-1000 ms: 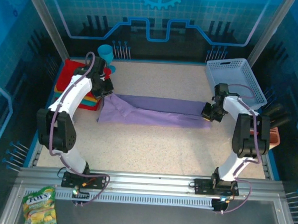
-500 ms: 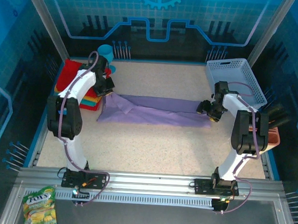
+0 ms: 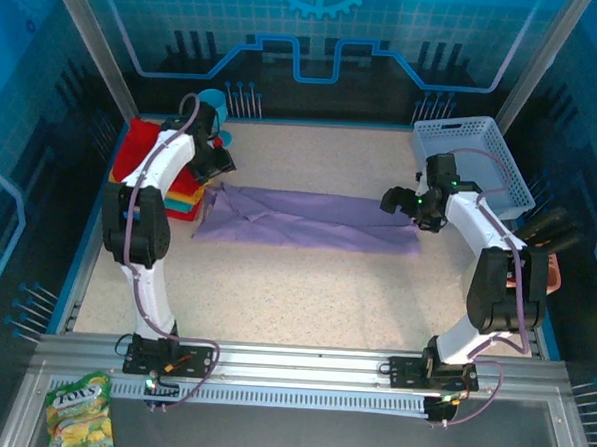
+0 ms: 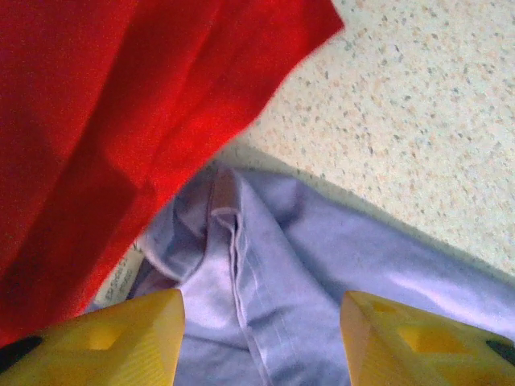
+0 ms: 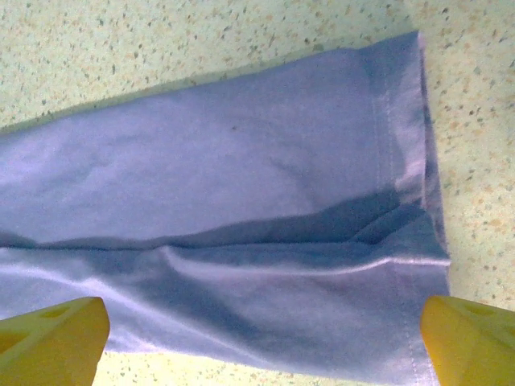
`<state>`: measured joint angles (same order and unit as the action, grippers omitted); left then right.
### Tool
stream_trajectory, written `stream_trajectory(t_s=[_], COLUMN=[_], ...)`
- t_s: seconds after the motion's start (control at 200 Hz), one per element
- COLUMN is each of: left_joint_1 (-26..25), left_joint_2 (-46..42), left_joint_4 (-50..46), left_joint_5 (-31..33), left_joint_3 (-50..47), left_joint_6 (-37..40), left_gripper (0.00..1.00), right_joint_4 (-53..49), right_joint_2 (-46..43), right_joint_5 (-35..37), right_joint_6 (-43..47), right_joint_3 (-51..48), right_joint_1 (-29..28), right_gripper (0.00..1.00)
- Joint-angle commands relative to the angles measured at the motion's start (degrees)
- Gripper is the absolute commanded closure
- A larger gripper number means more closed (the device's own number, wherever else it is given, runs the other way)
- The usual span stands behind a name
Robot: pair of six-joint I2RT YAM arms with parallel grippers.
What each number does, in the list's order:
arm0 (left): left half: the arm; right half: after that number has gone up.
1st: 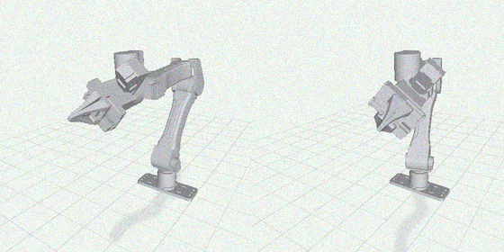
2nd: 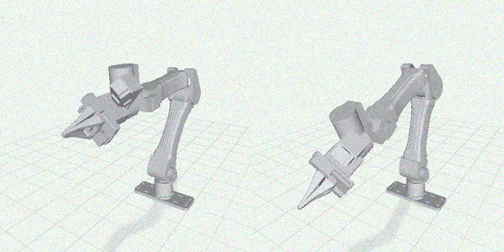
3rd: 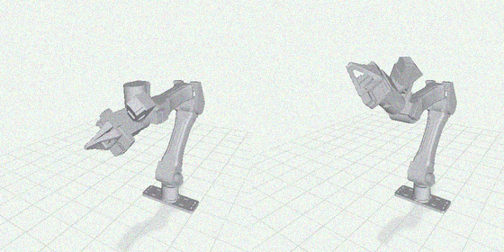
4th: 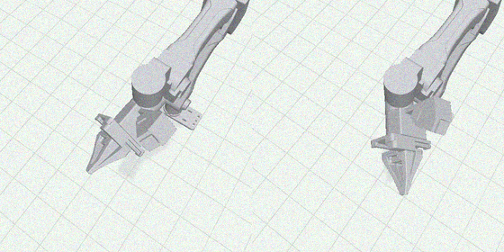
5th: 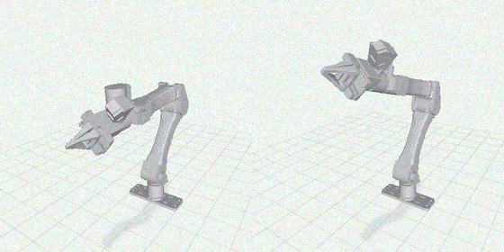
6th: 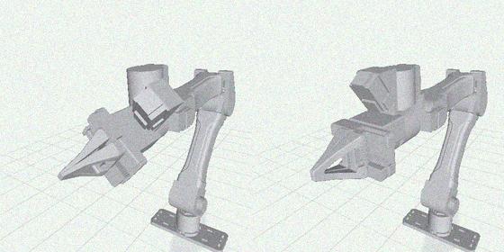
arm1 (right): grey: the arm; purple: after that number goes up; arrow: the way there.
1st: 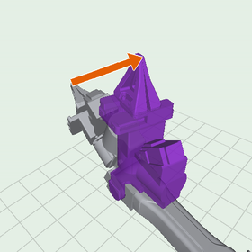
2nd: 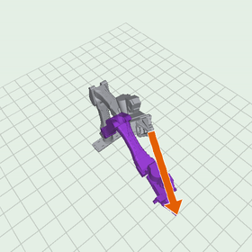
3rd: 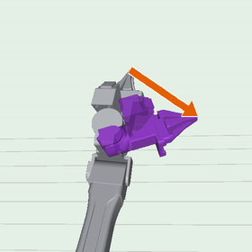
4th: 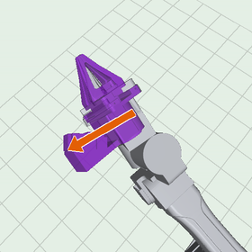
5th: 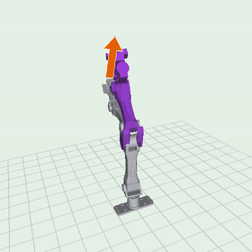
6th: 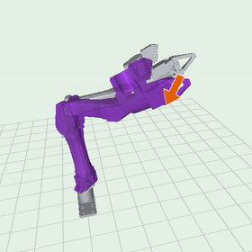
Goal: Fold and stack the t-shirts
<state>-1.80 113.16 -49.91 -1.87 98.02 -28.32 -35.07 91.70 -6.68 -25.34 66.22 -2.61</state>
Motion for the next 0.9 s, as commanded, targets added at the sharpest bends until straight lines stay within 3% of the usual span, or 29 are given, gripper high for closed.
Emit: stream_trajectory(t_s=[0.0, 0.2, 0.365, 0.665, 0.895], left_joint_1=[-2.19, -8.20, -11.02, -12.87, -12.95], left_joint_2=[-8.35, -17.03, -20.58, -20.01, -16.34], left_joint_4=[2.04, 16.79, 28.33, 38.09, 41.24], left_joint_5=[-5.31, -10.86, -11.48, -6.50, -4.83], left_joint_3=[-6.47, -25.34, -36.17, -42.42, -42.03], left_joint_6=[-2.39, -12.59, -21.85, -28.98, -30.90], left_gripper=[0.43, 0.43, 0.47, 0.44, 0.48], right_joint_4=[-0.99, -0.57, -0.26, 0.00, -0.13], right_joint_2=[-2.60, -4.31, -5.63, -7.54, -7.45], right_joint_5=[-0.05, -0.62, -1.03, -1.50, -1.50], right_joint_6=[0.74, -0.15, -0.38, -0.36, -0.08], right_joint_3=[-1.68, -3.57, -5.42, -7.59, -7.71], right_joint_1=[-1.12, -1.61, -2.09, -2.21, -2.21], right_gripper=[0.00, 0.00, 0.00, 0.00, 0.00])
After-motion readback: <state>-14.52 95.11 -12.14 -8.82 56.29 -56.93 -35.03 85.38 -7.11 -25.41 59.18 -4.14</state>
